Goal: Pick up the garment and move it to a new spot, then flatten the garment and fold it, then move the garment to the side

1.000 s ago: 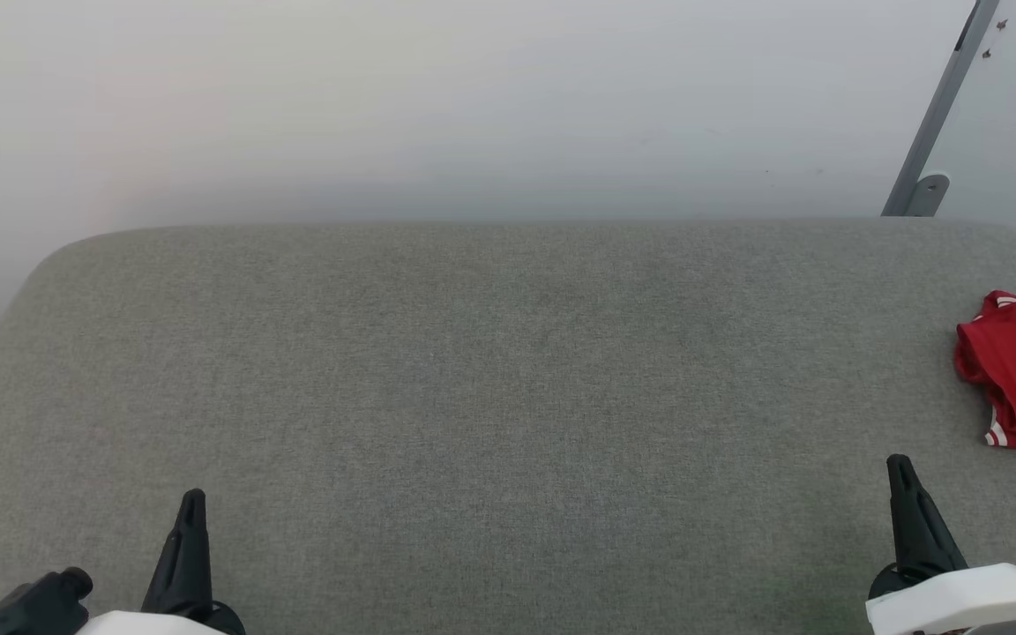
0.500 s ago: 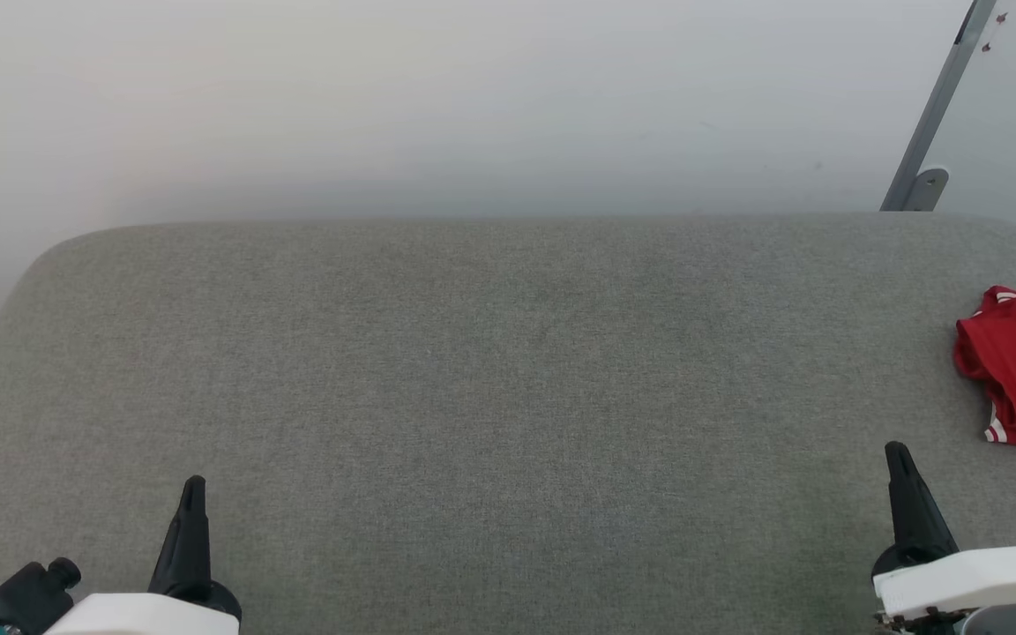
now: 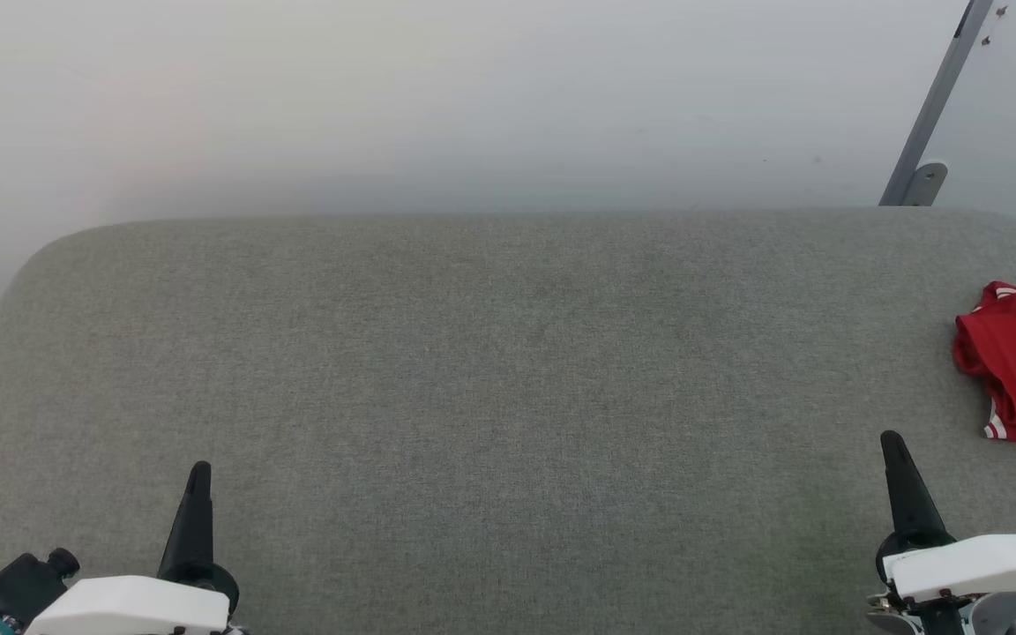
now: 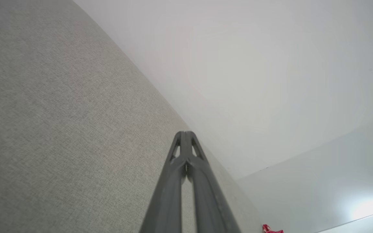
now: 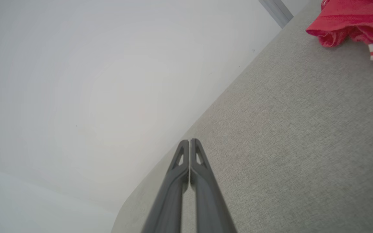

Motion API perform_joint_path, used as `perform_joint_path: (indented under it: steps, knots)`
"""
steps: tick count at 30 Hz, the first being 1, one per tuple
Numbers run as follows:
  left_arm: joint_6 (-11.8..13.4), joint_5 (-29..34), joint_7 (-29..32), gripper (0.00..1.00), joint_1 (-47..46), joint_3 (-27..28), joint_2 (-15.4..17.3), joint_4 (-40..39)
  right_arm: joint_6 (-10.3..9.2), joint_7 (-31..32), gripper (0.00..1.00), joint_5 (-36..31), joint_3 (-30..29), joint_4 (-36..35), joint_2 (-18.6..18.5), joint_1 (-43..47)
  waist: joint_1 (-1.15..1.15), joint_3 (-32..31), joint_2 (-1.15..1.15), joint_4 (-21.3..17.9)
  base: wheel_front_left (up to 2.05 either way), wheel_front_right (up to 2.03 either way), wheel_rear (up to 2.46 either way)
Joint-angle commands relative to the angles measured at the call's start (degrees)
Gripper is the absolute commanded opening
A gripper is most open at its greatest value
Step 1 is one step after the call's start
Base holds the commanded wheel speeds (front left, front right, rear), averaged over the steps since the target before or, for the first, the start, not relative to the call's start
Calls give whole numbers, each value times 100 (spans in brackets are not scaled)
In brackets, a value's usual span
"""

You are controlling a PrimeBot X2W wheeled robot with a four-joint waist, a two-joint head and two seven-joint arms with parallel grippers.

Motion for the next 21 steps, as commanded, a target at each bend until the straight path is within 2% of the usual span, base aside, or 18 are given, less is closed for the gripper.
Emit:
perform_joint_path:
  steps: [1, 21]
  knots:
    - [-7, -163, 41, 0, -165, 41, 21, -35, 0, 38, 0, 141, -26, -46, 7, -131, 0, 3, 0, -1, 0, 0, 0]
    - [-10, -1263, 355, 0, -389, 113, -86, 90, -1, 354, 0, 1245, -89, 12, 93, -295, 0, 64, 0, -27, 0, 0, 0]
